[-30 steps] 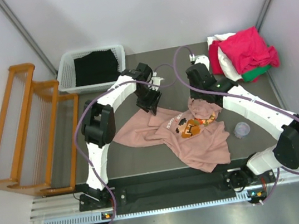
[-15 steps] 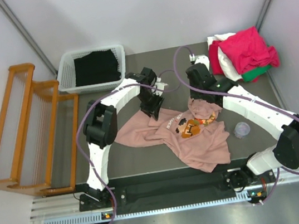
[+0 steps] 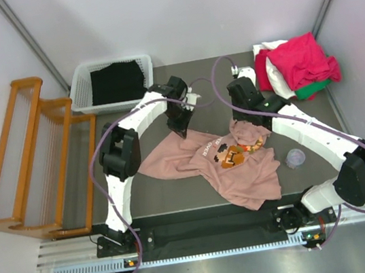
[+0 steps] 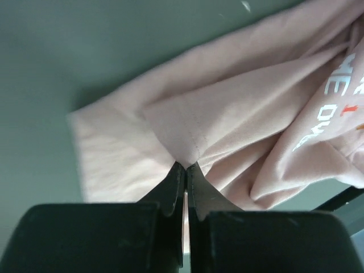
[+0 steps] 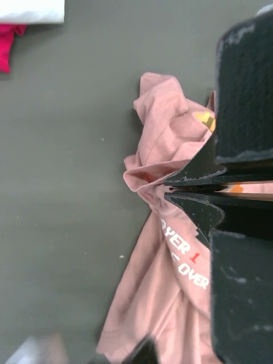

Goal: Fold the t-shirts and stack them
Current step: Flatten the tshirt out

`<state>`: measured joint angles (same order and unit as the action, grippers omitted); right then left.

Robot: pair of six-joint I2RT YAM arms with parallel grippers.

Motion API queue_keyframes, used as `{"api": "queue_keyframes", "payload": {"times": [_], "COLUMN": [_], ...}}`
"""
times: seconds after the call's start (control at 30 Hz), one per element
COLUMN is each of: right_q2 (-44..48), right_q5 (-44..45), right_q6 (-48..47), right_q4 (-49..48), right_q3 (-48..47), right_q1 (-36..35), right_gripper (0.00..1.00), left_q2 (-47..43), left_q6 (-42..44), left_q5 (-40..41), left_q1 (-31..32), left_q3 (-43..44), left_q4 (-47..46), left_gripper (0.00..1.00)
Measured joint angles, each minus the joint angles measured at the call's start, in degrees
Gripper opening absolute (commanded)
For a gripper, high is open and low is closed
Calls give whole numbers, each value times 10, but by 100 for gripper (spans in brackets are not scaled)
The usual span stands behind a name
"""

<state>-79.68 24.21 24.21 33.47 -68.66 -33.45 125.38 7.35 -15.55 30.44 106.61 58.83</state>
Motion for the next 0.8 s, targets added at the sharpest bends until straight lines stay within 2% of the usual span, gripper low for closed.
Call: {"api": "queue_keyframes", "payload": {"times": [0.1,0.2,0.37,0.6,0.8], "right_q2": [0,0,24,139,268], "right_q5": [12,24,38,42,35], "right_q6": [-8,-18,-28,-32,-41], "right_q4": [7,10,14,67,140], "right_q3": [-11,-44,-85,-95,-150], "right_q1": [2,6,8,9,9], "right_gripper": [0,0,0,0,0], "left_q2": [-6,-28,-135,-329,-436], "left_q6": [-3,-8,-13,-15,-15], "left_q5": [5,11,53,84,118], "left_q1": [-32,-95,-187,-180,-183], "left_q3": [54,116,120,90,119], "left_q4": [14,17,24,54,126], "left_gripper": [0,0,0,0,0]}}
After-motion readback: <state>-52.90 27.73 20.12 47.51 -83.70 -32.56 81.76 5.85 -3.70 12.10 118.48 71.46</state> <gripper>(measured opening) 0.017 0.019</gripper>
